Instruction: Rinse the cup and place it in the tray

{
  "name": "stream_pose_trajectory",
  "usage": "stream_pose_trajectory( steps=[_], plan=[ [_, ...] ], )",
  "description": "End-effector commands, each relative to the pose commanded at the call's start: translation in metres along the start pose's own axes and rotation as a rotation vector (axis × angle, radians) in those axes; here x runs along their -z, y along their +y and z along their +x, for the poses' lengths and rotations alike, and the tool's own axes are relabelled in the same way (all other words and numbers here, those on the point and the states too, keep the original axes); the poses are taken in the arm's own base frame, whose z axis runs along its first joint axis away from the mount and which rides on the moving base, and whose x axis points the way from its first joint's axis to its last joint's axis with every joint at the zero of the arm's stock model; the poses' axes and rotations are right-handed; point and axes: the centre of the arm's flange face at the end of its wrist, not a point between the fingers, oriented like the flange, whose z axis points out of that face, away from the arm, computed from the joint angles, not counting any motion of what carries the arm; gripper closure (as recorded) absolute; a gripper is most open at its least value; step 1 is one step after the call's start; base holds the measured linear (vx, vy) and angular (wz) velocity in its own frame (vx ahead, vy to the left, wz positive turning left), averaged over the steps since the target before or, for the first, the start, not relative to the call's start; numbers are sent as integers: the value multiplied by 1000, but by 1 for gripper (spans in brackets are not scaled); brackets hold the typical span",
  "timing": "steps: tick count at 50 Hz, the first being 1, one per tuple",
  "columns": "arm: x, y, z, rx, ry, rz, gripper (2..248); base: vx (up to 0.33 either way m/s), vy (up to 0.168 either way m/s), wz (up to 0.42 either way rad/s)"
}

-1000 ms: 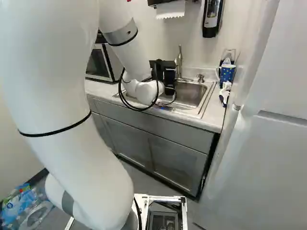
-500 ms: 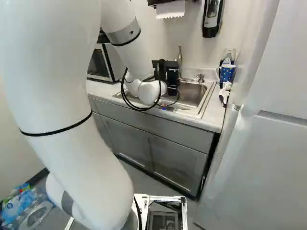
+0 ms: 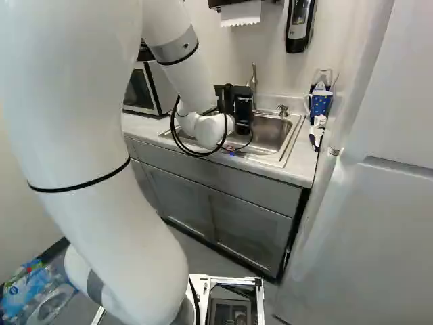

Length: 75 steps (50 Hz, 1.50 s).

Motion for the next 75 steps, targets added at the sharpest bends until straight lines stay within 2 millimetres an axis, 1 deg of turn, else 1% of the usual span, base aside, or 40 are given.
stream_pose_trajectory(
  steps=[75],
  plan=[
    [0, 0, 0, 0, 0, 0, 128, 0, 0, 0]
  ],
)
